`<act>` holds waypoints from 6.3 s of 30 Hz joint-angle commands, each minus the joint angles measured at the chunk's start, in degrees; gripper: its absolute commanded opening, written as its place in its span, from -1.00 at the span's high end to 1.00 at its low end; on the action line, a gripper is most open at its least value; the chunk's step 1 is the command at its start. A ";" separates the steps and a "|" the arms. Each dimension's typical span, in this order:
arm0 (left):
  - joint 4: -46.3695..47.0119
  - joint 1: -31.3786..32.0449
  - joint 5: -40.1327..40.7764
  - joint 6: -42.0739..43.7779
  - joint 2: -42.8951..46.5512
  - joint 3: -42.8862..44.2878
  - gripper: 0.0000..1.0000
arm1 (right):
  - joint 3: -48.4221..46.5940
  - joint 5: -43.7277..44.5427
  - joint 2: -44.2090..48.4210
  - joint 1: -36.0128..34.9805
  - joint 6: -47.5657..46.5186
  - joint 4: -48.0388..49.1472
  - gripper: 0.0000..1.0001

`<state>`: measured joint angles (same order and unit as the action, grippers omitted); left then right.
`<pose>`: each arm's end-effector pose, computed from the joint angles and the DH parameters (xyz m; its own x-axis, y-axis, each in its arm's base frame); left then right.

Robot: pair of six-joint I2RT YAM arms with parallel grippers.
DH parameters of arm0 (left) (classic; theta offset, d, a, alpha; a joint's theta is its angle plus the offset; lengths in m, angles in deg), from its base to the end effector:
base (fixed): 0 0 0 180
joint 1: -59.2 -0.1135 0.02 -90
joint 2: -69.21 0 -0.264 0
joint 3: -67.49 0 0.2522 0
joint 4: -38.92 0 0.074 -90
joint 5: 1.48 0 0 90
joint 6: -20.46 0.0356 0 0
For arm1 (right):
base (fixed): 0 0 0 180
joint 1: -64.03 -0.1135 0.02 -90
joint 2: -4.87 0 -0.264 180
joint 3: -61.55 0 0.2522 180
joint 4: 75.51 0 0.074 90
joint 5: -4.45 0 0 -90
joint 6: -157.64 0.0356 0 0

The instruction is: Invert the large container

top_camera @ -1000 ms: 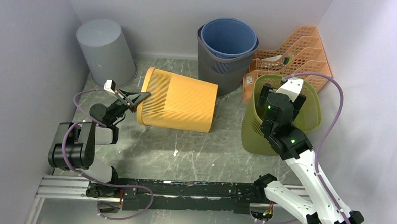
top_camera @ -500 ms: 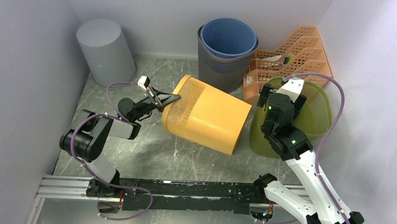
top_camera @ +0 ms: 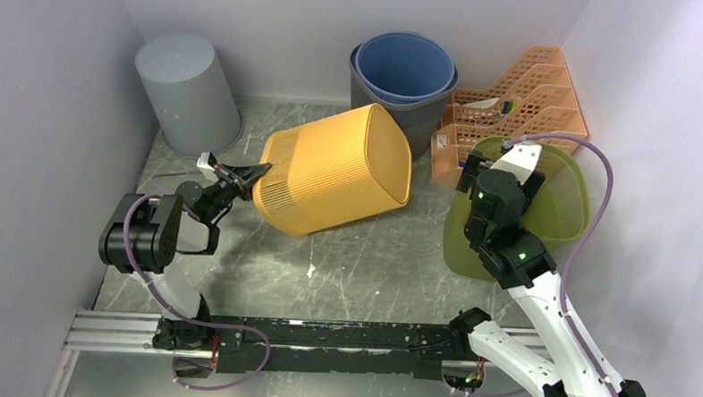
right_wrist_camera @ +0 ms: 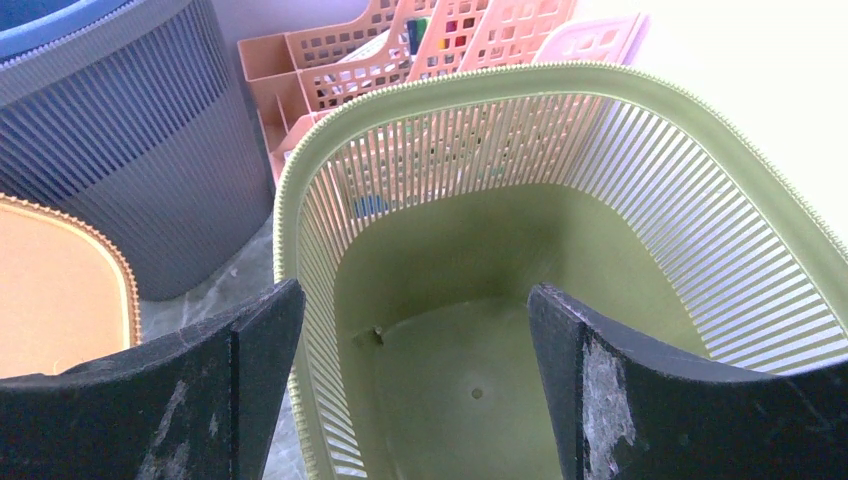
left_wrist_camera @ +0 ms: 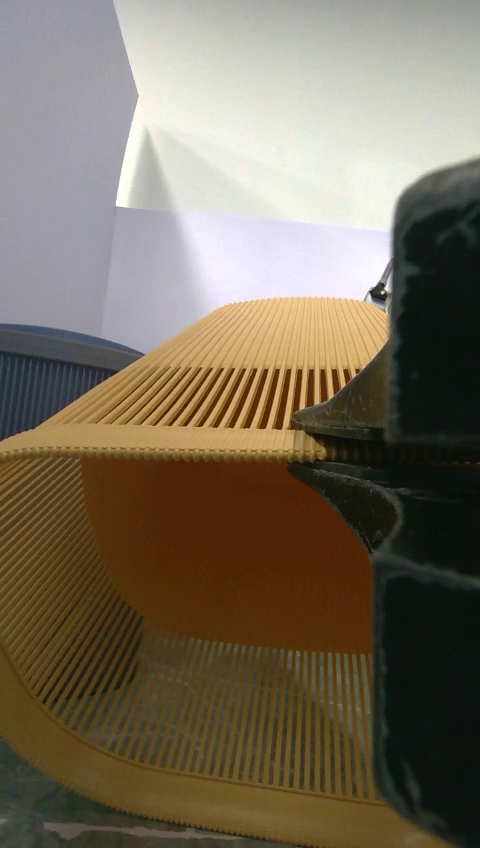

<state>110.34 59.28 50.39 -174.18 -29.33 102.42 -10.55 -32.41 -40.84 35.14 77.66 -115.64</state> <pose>0.2723 -0.0224 0.1625 -0.6273 -0.7602 0.1692 -0.0234 -0.1988 -0.9798 0.1488 0.0496 0.3919 -0.1368 0.0437 -0.9896 0.4209 0.9069 -0.0181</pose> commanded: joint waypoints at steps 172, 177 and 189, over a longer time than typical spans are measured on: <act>-100.88 36.26 89.19 82.76 16.98 42.02 -0.74 | -5.70 -14.57 -6.84 -5.28 -1.76 -2.90 1.00; -101.33 30.14 86.87 81.51 22.57 37.42 -0.74 | -6.23 -15.32 -6.16 -5.27 -1.76 -3.86 1.00; -105.10 26.20 76.73 82.68 28.96 37.15 -0.70 | -10.45 -20.62 -7.78 -5.27 -3.11 -8.20 1.00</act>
<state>5.98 85.88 134.92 -92.41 -3.54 139.19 -17.15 -50.83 -48.45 29.55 76.50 -122.94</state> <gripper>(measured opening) 0.868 0.075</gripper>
